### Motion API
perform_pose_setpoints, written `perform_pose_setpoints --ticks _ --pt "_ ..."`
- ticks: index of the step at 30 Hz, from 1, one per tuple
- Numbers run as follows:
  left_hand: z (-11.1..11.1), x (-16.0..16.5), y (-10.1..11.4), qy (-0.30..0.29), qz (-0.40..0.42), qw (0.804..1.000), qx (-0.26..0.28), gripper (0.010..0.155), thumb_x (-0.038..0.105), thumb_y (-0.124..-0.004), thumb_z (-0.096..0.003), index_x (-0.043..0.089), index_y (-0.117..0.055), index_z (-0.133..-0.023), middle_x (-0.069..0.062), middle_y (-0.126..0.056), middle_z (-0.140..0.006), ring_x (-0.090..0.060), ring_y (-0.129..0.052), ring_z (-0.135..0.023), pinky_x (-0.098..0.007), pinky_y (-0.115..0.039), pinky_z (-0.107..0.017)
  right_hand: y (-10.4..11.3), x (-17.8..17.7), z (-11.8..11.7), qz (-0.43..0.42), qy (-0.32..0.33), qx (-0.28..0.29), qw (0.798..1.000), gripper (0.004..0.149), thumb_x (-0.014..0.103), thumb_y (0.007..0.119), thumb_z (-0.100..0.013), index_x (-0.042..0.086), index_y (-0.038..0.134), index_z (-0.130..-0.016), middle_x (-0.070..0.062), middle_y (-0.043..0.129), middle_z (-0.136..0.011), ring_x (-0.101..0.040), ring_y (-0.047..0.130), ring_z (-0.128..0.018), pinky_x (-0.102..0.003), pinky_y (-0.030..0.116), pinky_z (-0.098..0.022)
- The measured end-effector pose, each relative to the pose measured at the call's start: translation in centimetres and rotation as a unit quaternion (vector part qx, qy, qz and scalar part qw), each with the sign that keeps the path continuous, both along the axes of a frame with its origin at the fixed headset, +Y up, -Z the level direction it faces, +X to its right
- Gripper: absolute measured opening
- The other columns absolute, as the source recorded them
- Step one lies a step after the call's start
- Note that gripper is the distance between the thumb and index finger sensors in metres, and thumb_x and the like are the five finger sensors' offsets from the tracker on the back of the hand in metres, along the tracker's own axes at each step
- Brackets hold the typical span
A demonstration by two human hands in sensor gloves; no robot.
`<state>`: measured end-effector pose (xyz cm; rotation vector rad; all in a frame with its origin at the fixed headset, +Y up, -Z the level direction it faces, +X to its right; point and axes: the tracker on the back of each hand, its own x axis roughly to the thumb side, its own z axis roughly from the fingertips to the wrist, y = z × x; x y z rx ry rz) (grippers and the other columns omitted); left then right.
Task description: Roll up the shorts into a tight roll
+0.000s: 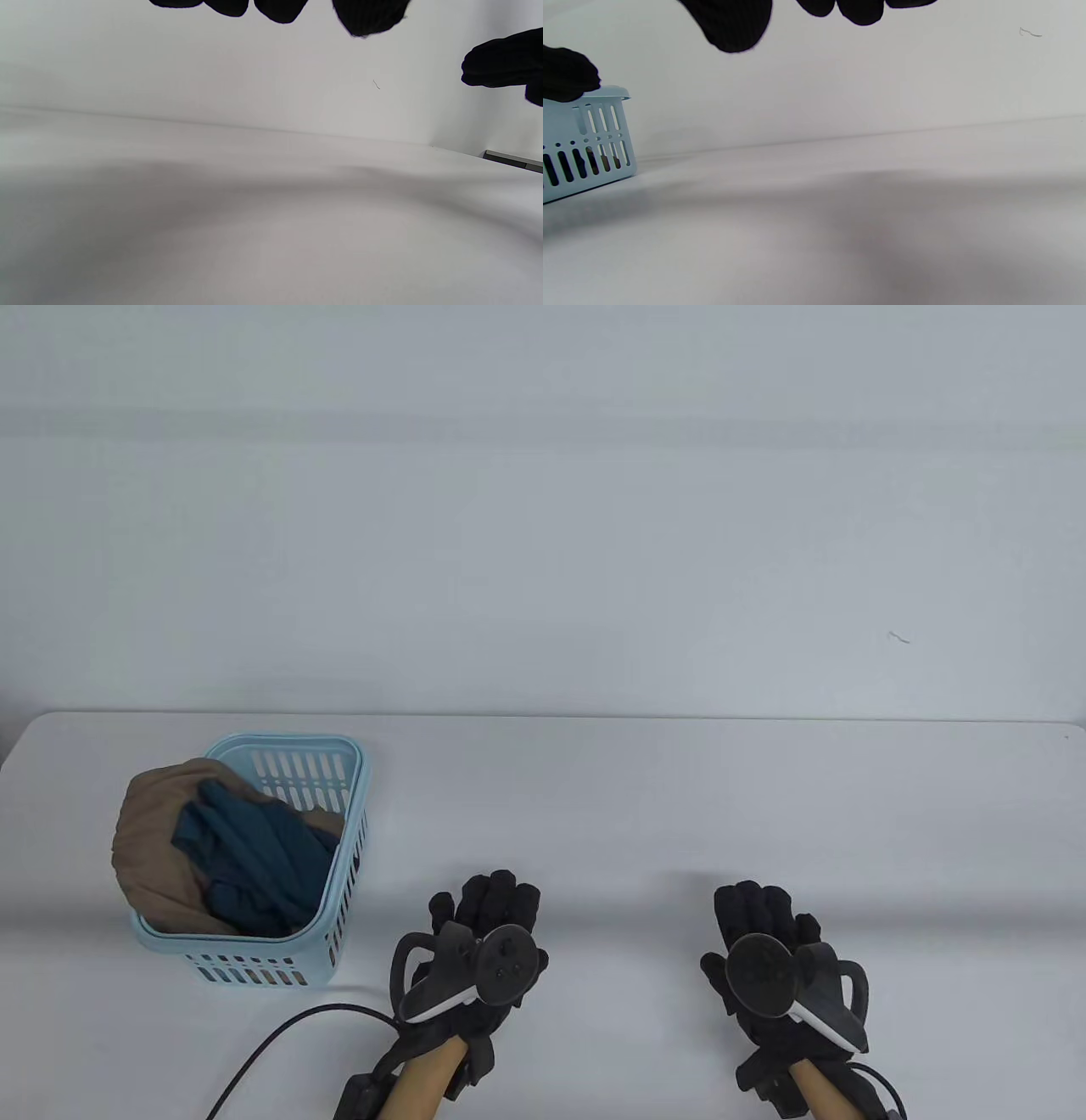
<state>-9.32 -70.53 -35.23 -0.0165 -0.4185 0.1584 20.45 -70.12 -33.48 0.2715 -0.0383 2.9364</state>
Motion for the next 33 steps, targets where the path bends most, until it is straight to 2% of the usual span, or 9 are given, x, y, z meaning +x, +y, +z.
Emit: perform_pose_setpoints --ticks 33 --pt "0.30 0.04 -0.44 -0.013 0.002 1.000 -0.013 0.069 0.044 -0.060 -0.0555 0.011 -0.038 -0.112 -0.026 -0.033 -0.118 -0.056 -0.040 -0.108 -0.078 -0.032 -0.066 -0.69 -0.31 0.11 0.006 0.008 -0.030 1.000 0.073 0.038 0.063 -0.056 0.006 0.027 -0.112 -0.024 0.029 -0.117 -0.051 0.029 -0.108 -0.074 0.029 -0.070"
